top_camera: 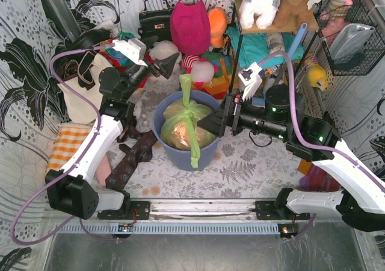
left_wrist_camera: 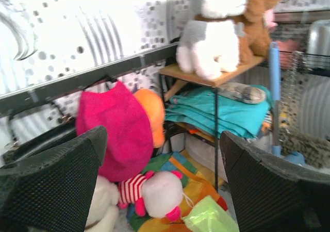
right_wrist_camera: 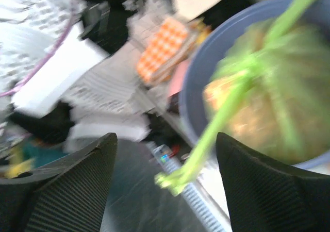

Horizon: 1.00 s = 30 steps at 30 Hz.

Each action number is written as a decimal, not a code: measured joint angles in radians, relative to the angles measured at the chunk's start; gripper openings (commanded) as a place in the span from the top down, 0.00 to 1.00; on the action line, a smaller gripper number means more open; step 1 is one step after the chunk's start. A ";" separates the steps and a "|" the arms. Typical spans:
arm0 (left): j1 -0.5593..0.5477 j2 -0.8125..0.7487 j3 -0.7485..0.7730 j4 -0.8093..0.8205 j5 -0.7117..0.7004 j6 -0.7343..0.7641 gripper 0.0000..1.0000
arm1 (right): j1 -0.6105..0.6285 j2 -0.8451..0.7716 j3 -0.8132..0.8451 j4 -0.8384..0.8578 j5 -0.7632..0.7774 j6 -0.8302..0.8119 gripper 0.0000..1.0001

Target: Tie the trash bag

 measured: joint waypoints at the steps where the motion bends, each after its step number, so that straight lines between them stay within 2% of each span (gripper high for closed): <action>1: 0.001 -0.015 0.000 -0.023 -0.034 0.000 0.02 | 0.000 0.006 0.000 -0.001 0.062 -0.035 0.09; 3: 0.002 -0.043 -0.002 -0.072 -0.110 -0.003 0.02 | -0.003 0.016 -0.009 0.001 0.190 -0.110 0.00; 9: 0.003 -0.133 -0.081 -0.248 -0.425 -0.034 0.02 | -0.084 0.011 -0.163 0.093 0.571 -0.336 0.03; 12: 0.007 -0.175 -0.206 -0.302 -0.560 -0.045 0.02 | -0.174 0.010 -0.304 0.175 0.670 -0.414 0.03; 18: 0.008 -0.275 -0.608 -0.338 -0.771 -0.094 0.02 | -0.457 -0.024 -0.614 0.347 0.735 -0.523 0.03; 21: 0.008 -0.289 -0.738 -0.341 -0.856 -0.119 0.02 | -0.603 -0.084 -0.775 0.441 0.738 -0.583 0.03; 26: 0.008 -0.262 -0.860 -0.222 -0.966 -0.142 0.02 | -0.807 -0.140 -1.048 0.672 0.719 -0.669 0.03; 30: 0.008 -0.148 -0.914 -0.027 -1.006 -0.132 0.02 | -0.859 -0.076 -1.232 0.893 0.704 -0.735 0.03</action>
